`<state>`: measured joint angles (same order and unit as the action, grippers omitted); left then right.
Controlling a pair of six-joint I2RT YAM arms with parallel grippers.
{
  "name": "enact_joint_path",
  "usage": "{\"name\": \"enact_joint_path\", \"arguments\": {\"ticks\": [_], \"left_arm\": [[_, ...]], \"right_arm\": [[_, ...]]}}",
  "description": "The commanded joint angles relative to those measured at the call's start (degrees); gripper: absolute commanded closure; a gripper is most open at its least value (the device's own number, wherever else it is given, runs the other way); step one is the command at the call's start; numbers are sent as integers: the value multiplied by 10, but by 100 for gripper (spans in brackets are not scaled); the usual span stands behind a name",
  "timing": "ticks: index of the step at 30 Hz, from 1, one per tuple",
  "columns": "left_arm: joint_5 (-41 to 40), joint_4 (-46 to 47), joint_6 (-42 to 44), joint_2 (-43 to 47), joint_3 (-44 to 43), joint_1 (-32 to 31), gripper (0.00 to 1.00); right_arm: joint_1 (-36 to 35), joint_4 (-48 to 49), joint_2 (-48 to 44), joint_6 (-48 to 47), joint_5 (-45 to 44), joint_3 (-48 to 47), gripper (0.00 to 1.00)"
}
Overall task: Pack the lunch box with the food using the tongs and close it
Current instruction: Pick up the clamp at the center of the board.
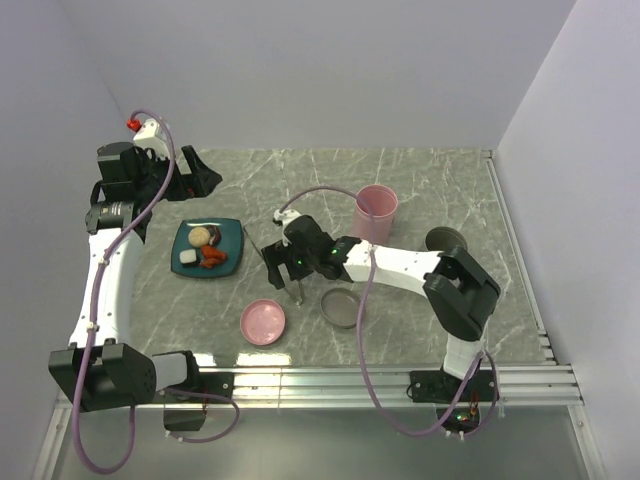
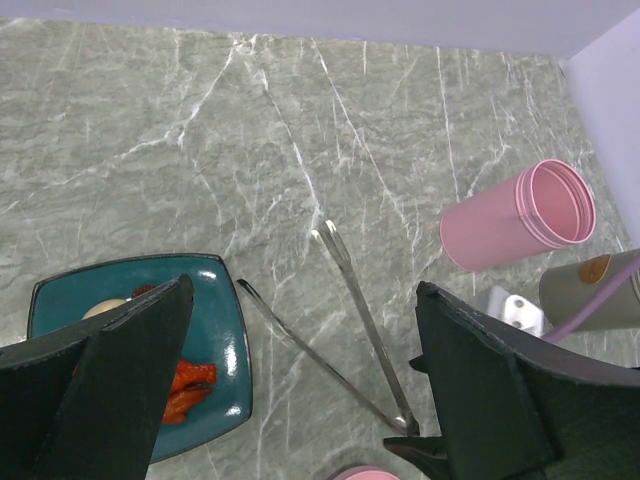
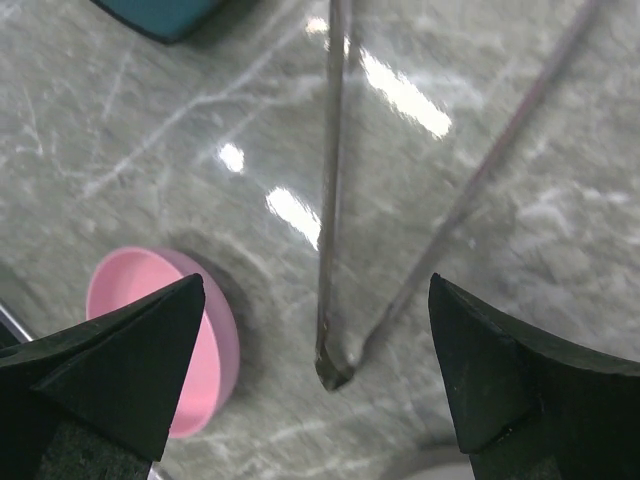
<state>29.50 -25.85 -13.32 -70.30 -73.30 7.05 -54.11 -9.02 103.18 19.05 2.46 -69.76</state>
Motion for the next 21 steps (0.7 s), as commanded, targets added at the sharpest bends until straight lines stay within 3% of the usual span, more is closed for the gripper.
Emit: {"name": "enact_joint_path", "arguments": {"ticks": [1, 13, 21], "left_arm": [[-1, 32, -11, 5, 3, 0, 1], [-1, 36, -19, 2, 0, -1, 0], [-4, 37, -14, 3, 0, -1, 1]], "right_arm": [[-9, 1, 30, 11, -19, -41, 0], [-24, -31, 57, 22, -114, -76, 0], [-25, -33, 90, 32, -98, -79, 0]]}}
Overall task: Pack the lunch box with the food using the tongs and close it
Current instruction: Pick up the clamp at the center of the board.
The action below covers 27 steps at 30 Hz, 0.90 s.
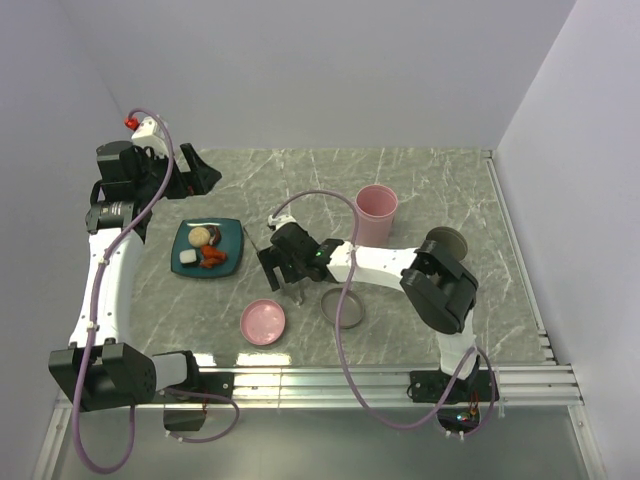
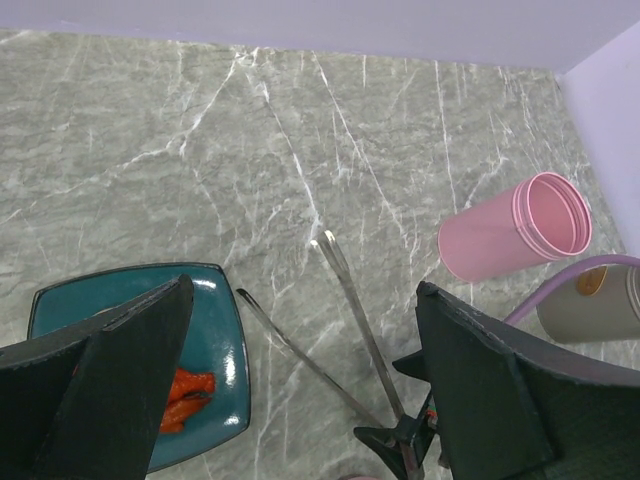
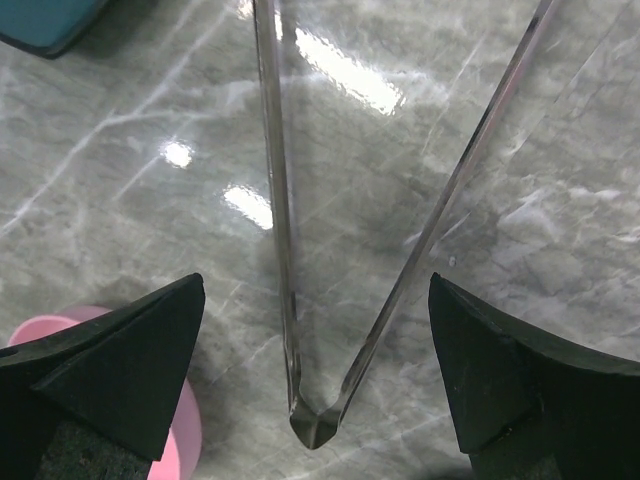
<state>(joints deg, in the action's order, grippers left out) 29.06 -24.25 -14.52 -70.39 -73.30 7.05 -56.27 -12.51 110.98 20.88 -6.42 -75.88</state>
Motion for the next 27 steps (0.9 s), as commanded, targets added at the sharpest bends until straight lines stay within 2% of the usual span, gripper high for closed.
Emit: {"name": "enact_joint_path", "arguments": {"ticks": [1, 12, 27], "left_arm": [[-1, 21, -2, 4, 2, -1, 1], [-14, 17, 6, 15, 14, 0, 1], [-22, 15, 22, 17, 15, 0, 1]], "right_arm": [[-3, 4, 13, 15, -7, -16, 0], [-3, 51, 45, 14, -44, -17, 0], [-2, 41, 115, 0, -112, -72, 0]]}}
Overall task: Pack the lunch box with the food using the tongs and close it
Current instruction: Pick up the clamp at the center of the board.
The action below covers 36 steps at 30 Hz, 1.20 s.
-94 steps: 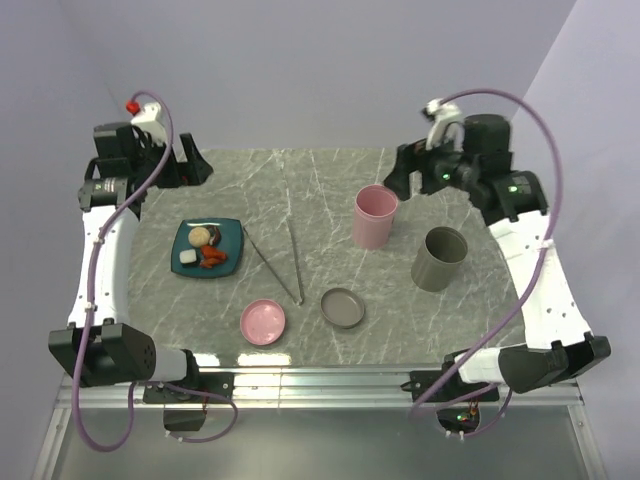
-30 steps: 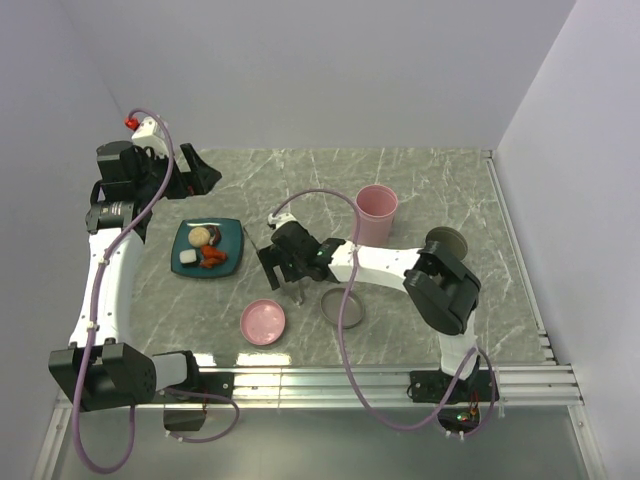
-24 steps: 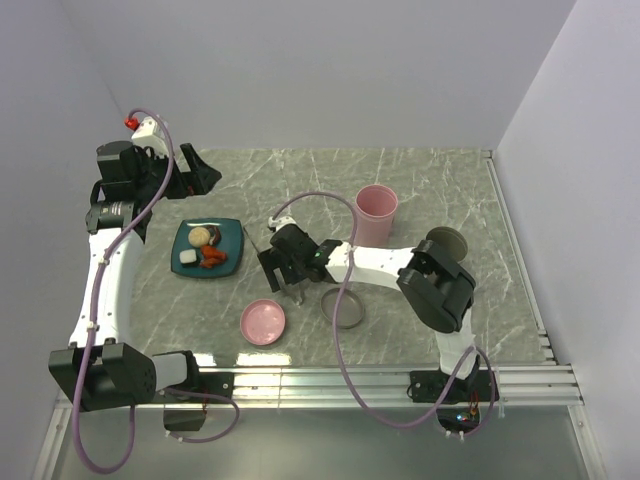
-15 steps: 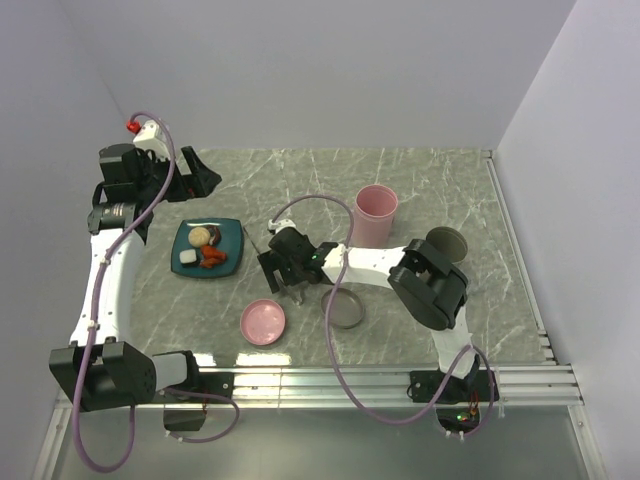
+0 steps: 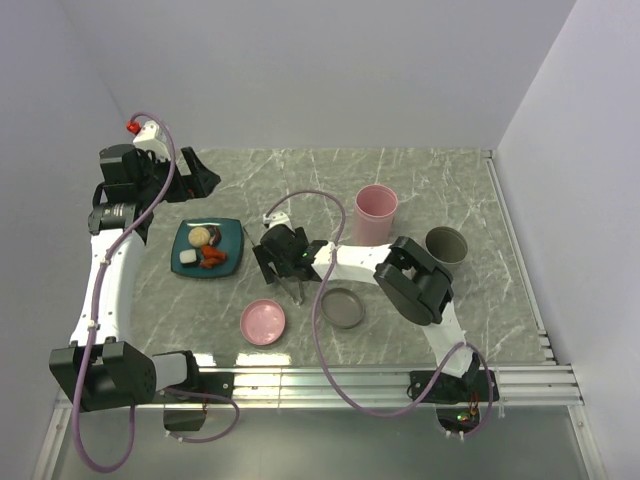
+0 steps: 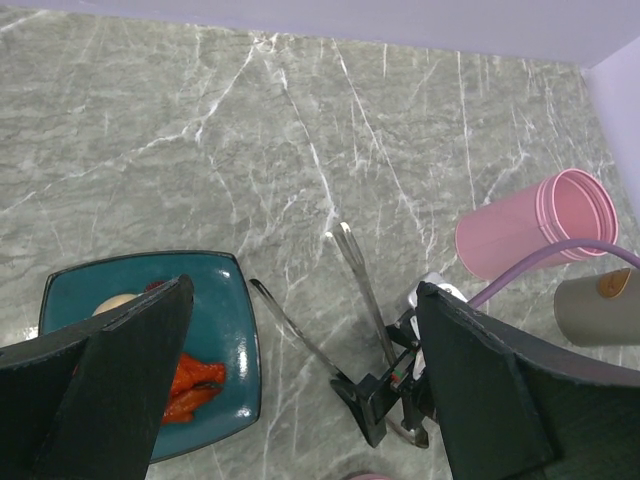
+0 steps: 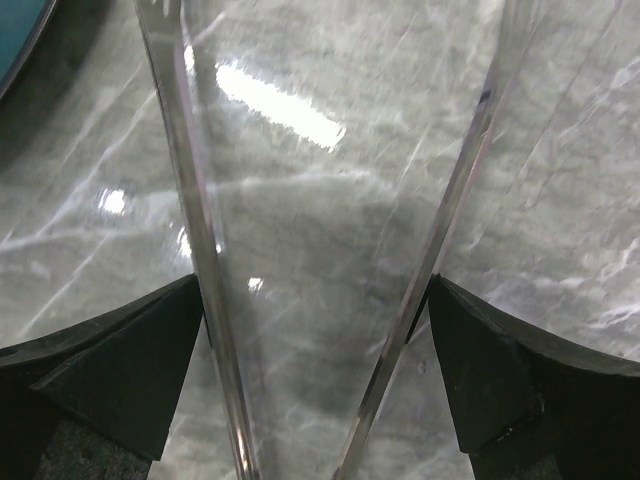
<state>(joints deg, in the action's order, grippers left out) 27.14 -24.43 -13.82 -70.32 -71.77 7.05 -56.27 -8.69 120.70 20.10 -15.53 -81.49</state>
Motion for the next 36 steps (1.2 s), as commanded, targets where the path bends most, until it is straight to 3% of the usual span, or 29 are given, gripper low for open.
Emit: {"name": "enact_joint_path", "arguments": {"ticks": [1, 20, 25, 30, 36], "left_arm": [[-3, 17, 15, 19, 0, 0, 1], [-13, 19, 27, 24, 13, 1, 1], [-12, 17, 28, 27, 13, 1, 1], [-10, 17, 25, 28, 14, 1, 1], [-6, 17, 18, 32, 9, 1, 0]], "right_arm": [[-2, 1, 22, 9, -29, -17, 0], [2, -6, 41, 5, -25, -28, 5], [10, -5, -1, -8, -6, -10, 11], [10, -8, -64, -30, 13, 4, 23], [22, -46, -108, -50, 35, -10, 25]]}}
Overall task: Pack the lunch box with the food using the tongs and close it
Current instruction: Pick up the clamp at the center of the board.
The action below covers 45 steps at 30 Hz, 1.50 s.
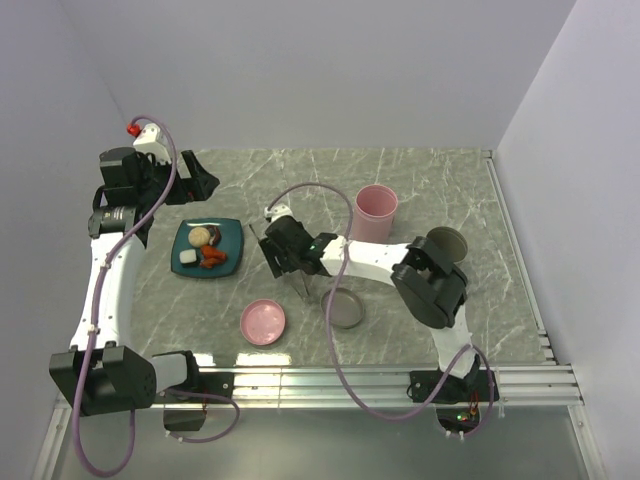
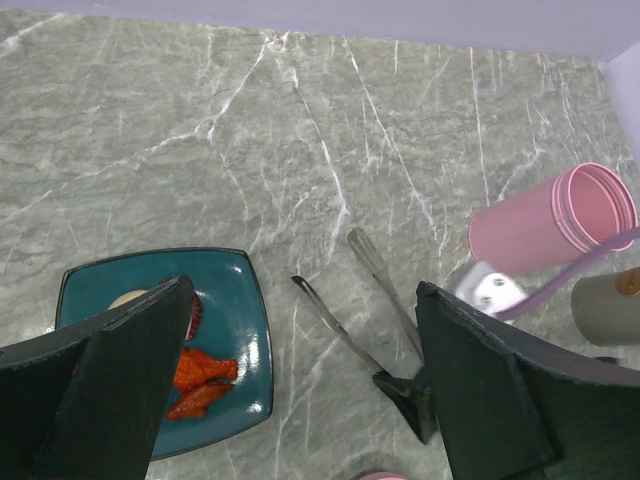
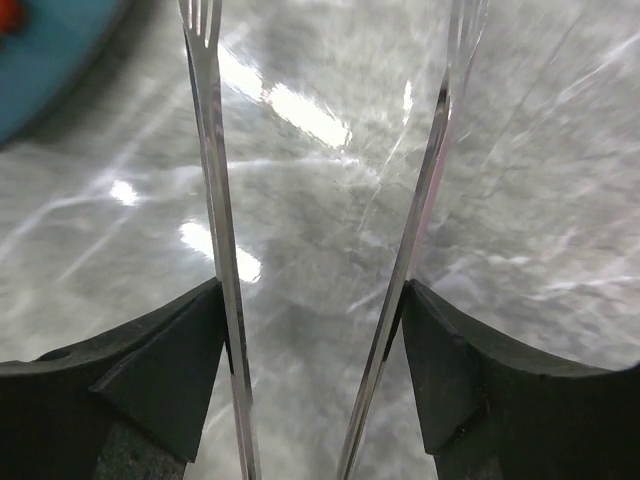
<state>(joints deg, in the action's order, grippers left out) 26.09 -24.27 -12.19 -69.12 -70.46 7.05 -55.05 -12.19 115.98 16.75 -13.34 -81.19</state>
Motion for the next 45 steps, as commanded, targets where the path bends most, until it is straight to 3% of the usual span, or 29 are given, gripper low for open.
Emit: {"name": "enact_joint_path", "arguments": {"ticks": [1, 8, 23, 34, 45], "left_arm": [[5, 16, 1, 21, -5, 2, 0], [12, 2, 0, 15, -22, 1, 1], [41, -23, -16, 1, -48, 9, 1], [87, -32, -46, -10, -56, 45, 1], [161, -42, -56, -10, -41, 104, 1]], "right_arm": [[13, -18, -66, -22, 16, -20, 25], [32, -125, -94, -82, 94, -84, 29], [83, -313, -145, -196, 248, -169, 27], [84, -389, -142, -237, 307, -239, 24], [80, -394, -149, -249, 355, -270, 27]]}}
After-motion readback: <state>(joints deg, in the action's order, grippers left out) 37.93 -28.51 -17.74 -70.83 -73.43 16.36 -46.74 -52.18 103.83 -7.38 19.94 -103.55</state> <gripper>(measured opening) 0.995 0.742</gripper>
